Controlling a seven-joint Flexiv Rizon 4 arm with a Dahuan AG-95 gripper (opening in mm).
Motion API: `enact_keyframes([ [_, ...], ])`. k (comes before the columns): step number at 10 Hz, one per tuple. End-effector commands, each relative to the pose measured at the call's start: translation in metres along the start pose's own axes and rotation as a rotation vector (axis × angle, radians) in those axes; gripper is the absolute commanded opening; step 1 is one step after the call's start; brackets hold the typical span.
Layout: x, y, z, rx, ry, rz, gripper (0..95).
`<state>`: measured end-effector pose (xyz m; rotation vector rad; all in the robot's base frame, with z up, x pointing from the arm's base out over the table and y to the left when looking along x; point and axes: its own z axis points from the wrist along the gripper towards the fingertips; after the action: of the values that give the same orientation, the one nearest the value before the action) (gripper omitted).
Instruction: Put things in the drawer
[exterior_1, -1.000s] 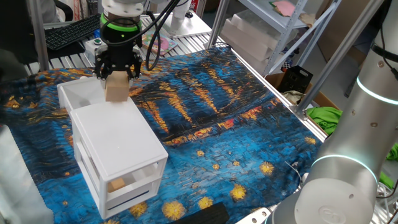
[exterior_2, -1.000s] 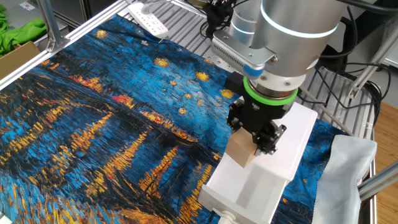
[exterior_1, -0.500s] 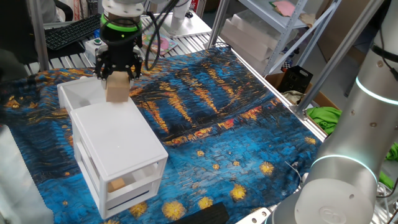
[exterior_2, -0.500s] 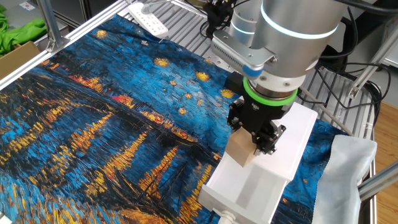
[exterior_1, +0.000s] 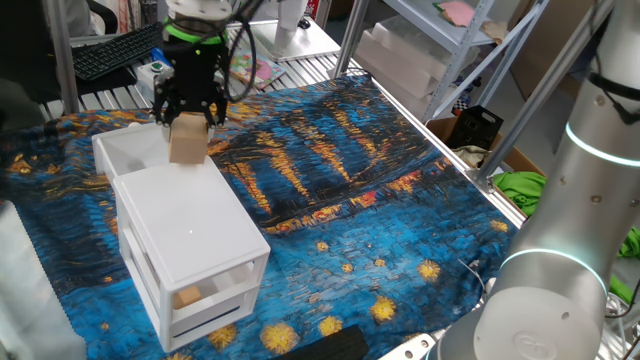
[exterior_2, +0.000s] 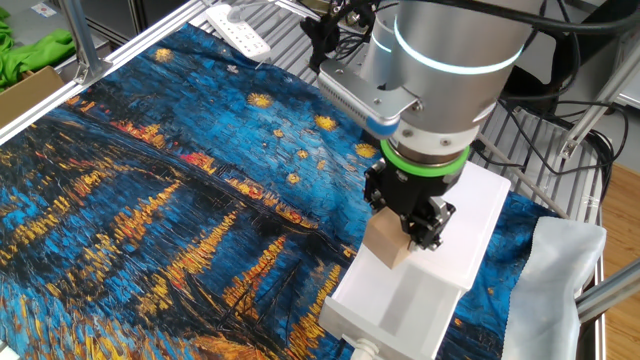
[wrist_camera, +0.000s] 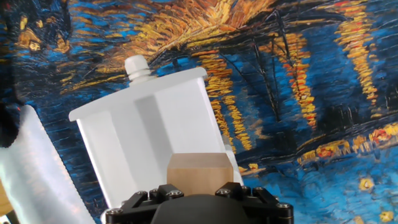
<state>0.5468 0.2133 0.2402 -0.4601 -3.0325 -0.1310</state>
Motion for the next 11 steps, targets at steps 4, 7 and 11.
enact_keyframes([
  [4, -0.001, 0.001, -0.001, -0.02, 0.011, -0.048, 0.0],
  [7, -0.001, 0.001, -0.001, -0.033, 0.015, -0.082, 0.0],
  [11, -0.02, 0.008, 0.005, -0.036, 0.01, -0.08, 0.0],
])
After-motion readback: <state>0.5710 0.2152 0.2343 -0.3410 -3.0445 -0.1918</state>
